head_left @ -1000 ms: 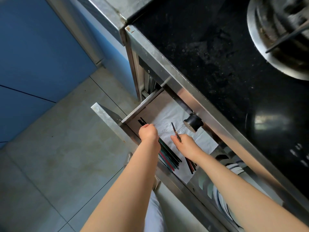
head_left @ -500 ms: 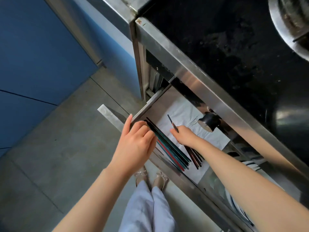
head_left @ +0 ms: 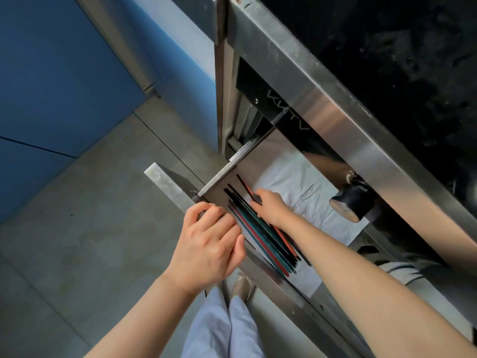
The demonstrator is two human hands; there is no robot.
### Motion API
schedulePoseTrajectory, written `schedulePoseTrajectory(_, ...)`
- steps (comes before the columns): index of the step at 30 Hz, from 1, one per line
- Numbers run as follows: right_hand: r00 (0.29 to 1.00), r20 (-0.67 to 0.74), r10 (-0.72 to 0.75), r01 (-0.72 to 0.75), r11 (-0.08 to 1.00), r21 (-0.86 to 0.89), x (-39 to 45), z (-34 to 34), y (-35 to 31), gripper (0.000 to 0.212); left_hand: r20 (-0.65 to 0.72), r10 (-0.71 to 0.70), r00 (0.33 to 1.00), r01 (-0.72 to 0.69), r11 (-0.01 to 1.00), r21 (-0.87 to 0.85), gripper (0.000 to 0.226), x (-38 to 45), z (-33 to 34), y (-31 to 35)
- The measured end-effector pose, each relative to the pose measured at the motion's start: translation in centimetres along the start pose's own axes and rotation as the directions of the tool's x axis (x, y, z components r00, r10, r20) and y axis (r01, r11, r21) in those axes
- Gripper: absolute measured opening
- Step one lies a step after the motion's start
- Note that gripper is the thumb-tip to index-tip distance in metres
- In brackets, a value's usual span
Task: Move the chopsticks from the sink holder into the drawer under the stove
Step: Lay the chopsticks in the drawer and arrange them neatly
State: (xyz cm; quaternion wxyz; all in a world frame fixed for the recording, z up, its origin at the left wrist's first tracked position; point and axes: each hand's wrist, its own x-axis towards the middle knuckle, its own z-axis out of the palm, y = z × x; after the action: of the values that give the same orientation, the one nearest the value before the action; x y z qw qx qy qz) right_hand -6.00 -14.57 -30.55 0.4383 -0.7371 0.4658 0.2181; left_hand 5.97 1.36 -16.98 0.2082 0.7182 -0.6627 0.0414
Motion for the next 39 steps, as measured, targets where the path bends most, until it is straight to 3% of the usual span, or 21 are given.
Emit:
schedulePoseTrajectory(3,0.994,-0.089,-0.070,0.065,0.996,-0.063,0.1,0.1,-0.2,0.013,0.005,-0.026,1.000,0.026,1.000,-0.013,0.039,-0.1,-0.1,0.0)
schedulePoseTrajectory(6,0.983,-0.134,-0.122,0.106,0.987,-0.123,-0.1,0.3,-0.3,0.022,0.005,-0.037,0.999,0.037,0.999,-0.023,0.039,0.0,-0.1,0.0)
schedulePoseTrajectory(10,0.969,-0.189,-0.162,0.162,0.987,-0.012,-0.9,0.6,0.0,0.034,-0.009,-0.030,1.000,0.030,0.999,-0.024,0.038,-0.1,-0.1,0.0)
schedulePoseTrajectory(14,0.950,-0.293,-0.109,0.133,0.989,0.065,-2.5,0.1,2.0,0.035,-0.015,-0.028,0.999,0.028,0.999,-0.016,0.036,0.0,0.0,0.0)
schedulePoseTrajectory(23,0.966,-0.258,-0.008,-0.018,0.995,-0.097,-5.8,1.0,6.9,0.028,0.030,-0.064,0.997,0.064,0.998,0.003,0.038,0.1,-0.4,0.2)
schedulePoseTrajectory(31,0.973,-0.217,-0.077,0.022,0.969,-0.246,-5.1,0.9,7.1,0.026,0.090,-0.136,0.987,0.134,0.991,0.025,0.041,-0.2,-0.4,0.7)
schedulePoseTrajectory(33,0.967,-0.211,-0.140,0.071,0.950,-0.305,-5.4,0.7,7.3,0.030,0.094,-0.153,0.984,0.151,0.988,0.020,0.042,-0.4,-0.4,0.9)
schedulePoseTrajectory(36,0.888,-0.217,-0.405,0.271,0.842,-0.466,-6.3,1.4,7.5,0.040,0.090,-0.164,0.982,0.165,0.986,-0.006,0.043,-0.4,-0.3,0.9)
schedulePoseTrajectory(39,0.838,-0.010,-0.545,0.433,0.678,-0.594,-6.7,2.5,7.7,0.061,0.085,-0.163,0.983,0.164,0.986,-0.010,0.040,-0.3,-0.2,0.9)
